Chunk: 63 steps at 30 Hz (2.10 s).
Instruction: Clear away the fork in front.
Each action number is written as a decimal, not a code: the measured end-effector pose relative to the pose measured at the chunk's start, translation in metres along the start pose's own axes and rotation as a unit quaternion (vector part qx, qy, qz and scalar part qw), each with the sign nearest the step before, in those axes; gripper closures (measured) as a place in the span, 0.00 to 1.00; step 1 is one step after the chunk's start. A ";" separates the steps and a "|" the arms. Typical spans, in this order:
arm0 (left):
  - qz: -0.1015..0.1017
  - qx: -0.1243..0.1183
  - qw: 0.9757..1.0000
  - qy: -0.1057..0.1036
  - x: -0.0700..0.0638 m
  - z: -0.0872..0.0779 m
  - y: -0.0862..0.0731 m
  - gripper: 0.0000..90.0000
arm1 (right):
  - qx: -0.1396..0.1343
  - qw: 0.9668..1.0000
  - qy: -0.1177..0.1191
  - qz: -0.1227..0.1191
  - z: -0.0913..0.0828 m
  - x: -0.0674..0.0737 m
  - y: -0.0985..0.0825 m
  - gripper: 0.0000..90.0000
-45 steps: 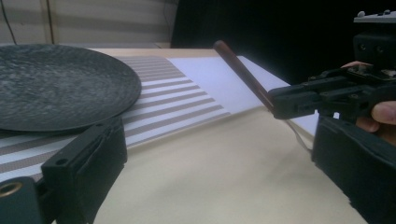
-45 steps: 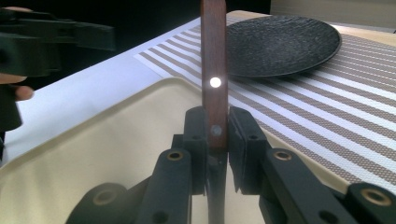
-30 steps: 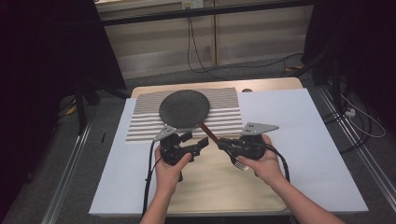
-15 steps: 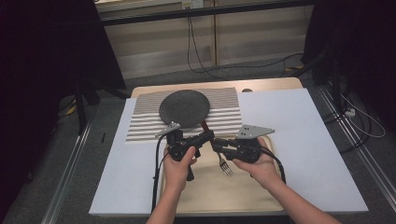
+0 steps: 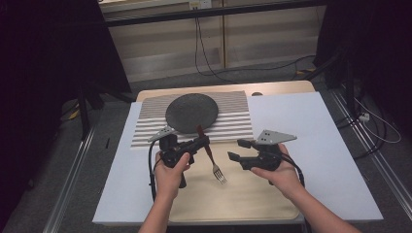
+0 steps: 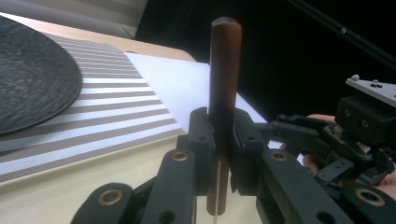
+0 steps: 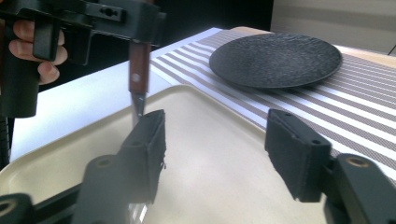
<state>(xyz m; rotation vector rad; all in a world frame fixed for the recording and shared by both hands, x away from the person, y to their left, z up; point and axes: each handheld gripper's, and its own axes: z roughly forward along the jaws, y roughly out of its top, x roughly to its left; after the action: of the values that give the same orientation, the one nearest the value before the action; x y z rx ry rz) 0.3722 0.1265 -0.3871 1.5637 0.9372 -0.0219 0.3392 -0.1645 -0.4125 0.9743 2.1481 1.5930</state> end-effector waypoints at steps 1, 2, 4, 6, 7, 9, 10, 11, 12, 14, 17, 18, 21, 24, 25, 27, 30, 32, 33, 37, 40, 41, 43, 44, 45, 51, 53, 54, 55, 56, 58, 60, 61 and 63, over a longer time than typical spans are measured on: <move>0.000 0.000 1.000 0.000 0.001 -0.001 0.000 0.90 | -0.004 1.000 -0.001 0.002 -0.002 -0.001 -0.002 0.41; 0.001 -0.001 1.000 0.002 0.001 -0.003 0.001 0.90 | -0.004 1.000 -0.002 0.004 -0.004 -0.002 -0.002 0.38; 0.007 0.006 1.000 0.002 0.002 -0.007 0.002 0.90 | -0.009 1.000 -0.003 0.008 -0.007 -0.004 -0.004 0.34; 0.011 0.010 1.000 0.005 0.003 -0.010 0.003 0.90 | -0.007 1.000 -0.010 0.004 -0.011 -0.006 -0.006 0.30; 0.011 0.010 1.000 0.004 0.003 -0.011 0.003 0.90 | -0.006 1.000 -0.010 0.005 -0.012 -0.007 -0.007 0.28; 0.011 0.010 1.000 0.008 0.004 -0.015 0.004 0.90 | -0.009 1.000 -0.012 0.007 -0.015 -0.009 -0.008 0.25; 0.011 0.012 1.000 0.007 0.005 -0.016 0.005 0.90 | -0.007 1.000 -0.013 0.005 -0.016 -0.009 -0.008 0.24; 0.011 0.012 1.000 0.009 0.006 -0.018 0.005 0.90 | -0.006 1.000 -0.014 0.005 -0.017 -0.010 -0.009 0.23; 0.013 0.015 1.000 0.010 0.007 -0.020 0.005 0.90 | -0.007 1.000 -0.013 0.005 -0.019 -0.010 -0.009 0.23; 0.015 0.017 1.000 0.013 0.008 -0.023 0.006 0.90 | -0.008 1.000 -0.017 0.004 -0.022 -0.011 -0.011 0.22; 0.014 0.020 1.000 0.014 0.009 -0.028 0.008 0.90 | -0.009 1.000 -0.020 0.003 -0.026 -0.013 -0.012 0.21; 0.013 0.019 1.000 0.016 0.010 -0.030 0.008 0.90 | -0.008 1.000 -0.021 0.003 -0.028 -0.013 -0.012 0.21; 0.014 0.026 0.999 0.017 0.012 -0.035 0.009 0.90 | -0.010 1.000 -0.025 0.003 -0.032 -0.014 -0.013 0.20; 0.016 0.030 0.999 0.022 0.016 -0.041 0.009 0.90 | -0.011 1.000 -0.028 0.002 -0.036 -0.015 -0.014 0.20; 0.017 0.032 0.999 0.023 0.017 -0.043 0.010 0.90 | -0.010 1.000 -0.028 0.001 -0.038 -0.016 -0.015 0.20; 0.015 0.033 0.999 0.024 0.019 -0.046 0.009 0.90 | -0.013 0.999 -0.030 0.001 -0.041 -0.017 -0.016 0.20; 0.017 0.043 0.999 0.025 0.022 -0.051 0.009 0.90 | -0.012 0.999 -0.034 0.001 -0.045 -0.019 -0.017 0.20; 0.017 0.047 0.998 0.026 0.023 -0.054 0.010 0.90 | -0.009 0.999 -0.039 0.000 -0.047 -0.020 -0.019 0.19; 0.017 0.050 0.998 0.026 0.024 -0.055 0.010 0.90 | -0.009 0.999 -0.038 0.001 -0.049 -0.020 -0.021 0.19; 0.019 0.065 0.997 0.029 0.027 -0.059 0.010 0.90 | -0.007 0.999 -0.043 0.002 -0.052 -0.022 -0.024 0.19; 0.017 0.077 0.996 0.028 0.029 -0.062 0.009 0.90 | -0.005 0.999 -0.045 0.003 -0.053 -0.023 -0.025 0.18; 0.015 0.081 0.996 0.028 0.030 -0.063 0.008 0.90 | -0.003 0.999 -0.047 0.001 -0.055 -0.023 -0.026 0.17; 0.014 0.088 0.996 0.026 0.032 -0.064 0.007 0.90 | 0.000 0.999 -0.048 -0.004 -0.056 -0.023 -0.026 0.17; 0.012 0.091 0.995 0.026 0.033 -0.065 0.006 0.90 | 0.001 0.999 -0.048 -0.004 -0.057 -0.023 -0.026 0.17; 0.011 0.093 0.995 0.025 0.034 -0.066 0.005 0.90 | 0.003 0.999 -0.050 -0.006 -0.058 -0.023 -0.027 0.17; -0.002 0.103 0.995 0.018 0.039 -0.068 0.002 0.90 | 0.002 0.999 -0.054 -0.005 -0.065 -0.024 -0.028 0.16; -0.006 0.107 0.994 0.019 0.040 -0.066 0.002 0.90 | 0.004 0.998 -0.055 -0.005 -0.066 -0.024 -0.029 0.16; -0.001 0.111 0.994 0.020 0.041 -0.065 0.002 0.90 | 0.003 0.998 -0.056 -0.005 -0.067 -0.024 -0.030 0.16; 0.000 0.112 0.993 0.027 0.041 -0.063 0.001 0.89 | 0.004 0.998 -0.055 -0.005 -0.067 -0.024 -0.031 0.16; 0.006 0.109 0.993 0.034 0.041 -0.061 0.000 0.89 | 0.005 0.998 -0.055 -0.002 -0.067 -0.024 -0.032 0.16; 0.011 0.107 0.994 0.032 0.043 -0.056 -0.003 0.88 | 0.005 0.998 -0.056 0.000 -0.068 -0.024 -0.034 0.16; 0.016 0.104 0.994 0.038 0.045 -0.053 -0.007 0.87 | 0.004 0.998 -0.056 0.001 -0.068 -0.024 -0.036 0.16; 0.014 0.103 0.994 0.039 0.046 -0.052 -0.008 0.87 | 0.004 0.999 -0.054 0.002 -0.068 -0.025 -0.037 0.16; 0.023 0.106 0.993 0.048 0.048 -0.050 -0.012 0.86 | 0.005 0.998 -0.056 0.003 -0.069 -0.025 -0.039 0.16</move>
<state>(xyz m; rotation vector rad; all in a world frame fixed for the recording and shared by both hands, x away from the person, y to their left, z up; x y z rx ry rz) 0.3734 0.1927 -0.4087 1.7956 1.0007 -0.0146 0.3029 -0.2373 -0.4289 1.0477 2.0824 1.4934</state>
